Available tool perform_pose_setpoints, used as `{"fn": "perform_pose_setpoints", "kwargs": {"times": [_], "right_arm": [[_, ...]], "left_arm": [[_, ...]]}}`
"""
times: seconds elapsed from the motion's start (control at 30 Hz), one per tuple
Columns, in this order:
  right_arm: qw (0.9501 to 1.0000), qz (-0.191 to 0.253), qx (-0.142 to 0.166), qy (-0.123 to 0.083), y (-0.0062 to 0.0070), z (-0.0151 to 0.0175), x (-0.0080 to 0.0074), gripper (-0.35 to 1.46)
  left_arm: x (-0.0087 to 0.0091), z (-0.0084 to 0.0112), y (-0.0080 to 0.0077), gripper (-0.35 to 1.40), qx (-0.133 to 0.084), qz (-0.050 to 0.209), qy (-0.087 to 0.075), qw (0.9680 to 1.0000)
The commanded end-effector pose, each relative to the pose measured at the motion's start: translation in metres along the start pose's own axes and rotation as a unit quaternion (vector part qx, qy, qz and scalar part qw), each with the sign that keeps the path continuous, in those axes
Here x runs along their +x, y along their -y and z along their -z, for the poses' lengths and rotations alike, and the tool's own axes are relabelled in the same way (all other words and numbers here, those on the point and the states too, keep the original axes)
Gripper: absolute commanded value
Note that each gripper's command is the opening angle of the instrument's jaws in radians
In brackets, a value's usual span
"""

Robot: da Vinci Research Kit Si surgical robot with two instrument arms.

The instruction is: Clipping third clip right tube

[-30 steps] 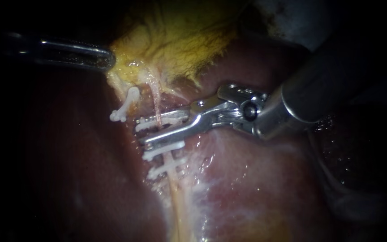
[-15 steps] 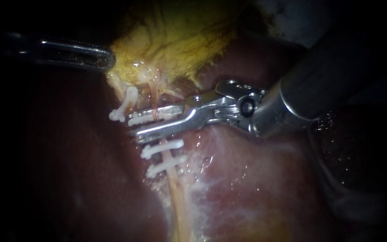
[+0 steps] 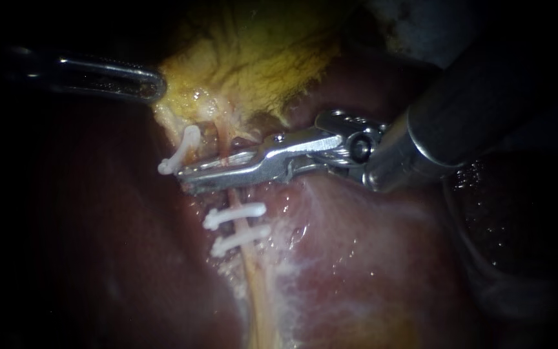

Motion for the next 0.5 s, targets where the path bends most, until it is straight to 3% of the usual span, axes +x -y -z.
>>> {"fn": "perform_pose_setpoints", "kwargs": {"times": [0.03,0.2,0.5], "right_arm": [[1.0,-0.003,0.002,0.004,-0.0001,0.0,0.0,-0.35],[0.9998,-0.002,0.012,0.017,-0.0003,0.0002,0.0,-0.35],[0.9998,-0.001,0.011,0.017,-0.0005,0.0003,-0.0001,-0.35]], "left_arm": [[0.0,0.0,0.0,-0.35,0.0,0.0,0.0,1.0],[0.0,0.0,0.0,-0.35,0.0,0.0,0.0,1.0],[0.0,0.0,0.0,-0.35,0.0,0.0,0.0,1.0]]}}
